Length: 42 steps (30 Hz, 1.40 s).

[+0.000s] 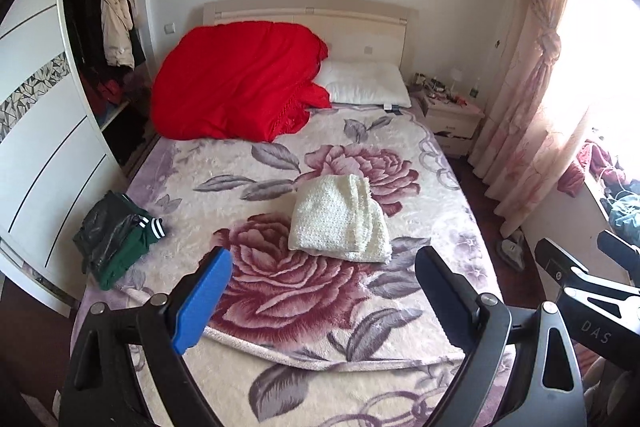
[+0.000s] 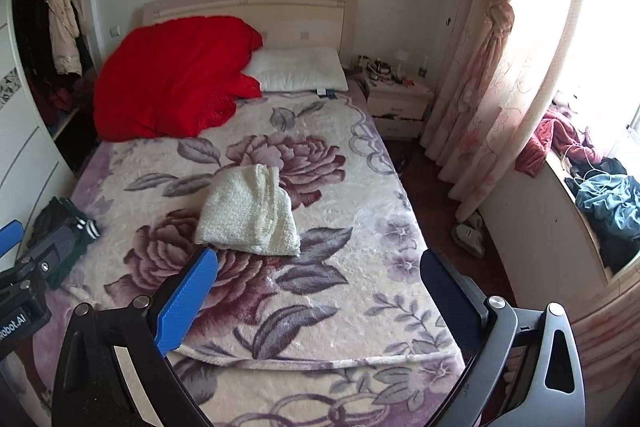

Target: Fold large clothes

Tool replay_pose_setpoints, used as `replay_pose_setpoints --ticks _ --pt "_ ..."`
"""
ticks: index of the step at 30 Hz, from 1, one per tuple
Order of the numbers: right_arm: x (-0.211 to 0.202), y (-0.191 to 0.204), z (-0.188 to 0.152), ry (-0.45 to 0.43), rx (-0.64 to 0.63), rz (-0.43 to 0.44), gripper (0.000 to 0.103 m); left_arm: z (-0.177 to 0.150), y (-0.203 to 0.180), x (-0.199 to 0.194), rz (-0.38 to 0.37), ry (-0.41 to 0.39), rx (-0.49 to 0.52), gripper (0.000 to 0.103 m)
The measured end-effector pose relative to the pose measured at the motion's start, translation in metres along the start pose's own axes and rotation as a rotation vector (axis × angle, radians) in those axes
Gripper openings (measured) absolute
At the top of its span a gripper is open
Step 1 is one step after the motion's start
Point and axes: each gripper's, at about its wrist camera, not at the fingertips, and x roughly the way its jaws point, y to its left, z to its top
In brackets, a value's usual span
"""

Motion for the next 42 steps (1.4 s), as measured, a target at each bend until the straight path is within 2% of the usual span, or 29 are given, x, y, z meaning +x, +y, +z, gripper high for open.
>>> replay_pose_setpoints --ticks 7,13,16,42 --pt "-0.065 -0.009 -0.012 -0.060 0.001 0.022 0.103 -0.008 -0.004 -0.032 0.027 -0.045 -0.009 0.093" --pt "-0.093 -0.014 -0.018 -0.099 -0.007 0.034 0.103 -0.016 -0.006 -0.047 0.046 -0.064 -0.018 0.094" --pt "-0.102 -0.016 -0.021 -0.109 -0.010 0.044 0.103 -0.020 -0.007 -0.053 0.054 -0.080 -0.017 0.102" --pt "-0.114 -0.028 -0.022 -0.147 -0.024 0.080 0.103 -0.027 -0.013 -0.077 0.087 -0.151 -0.002 0.103"
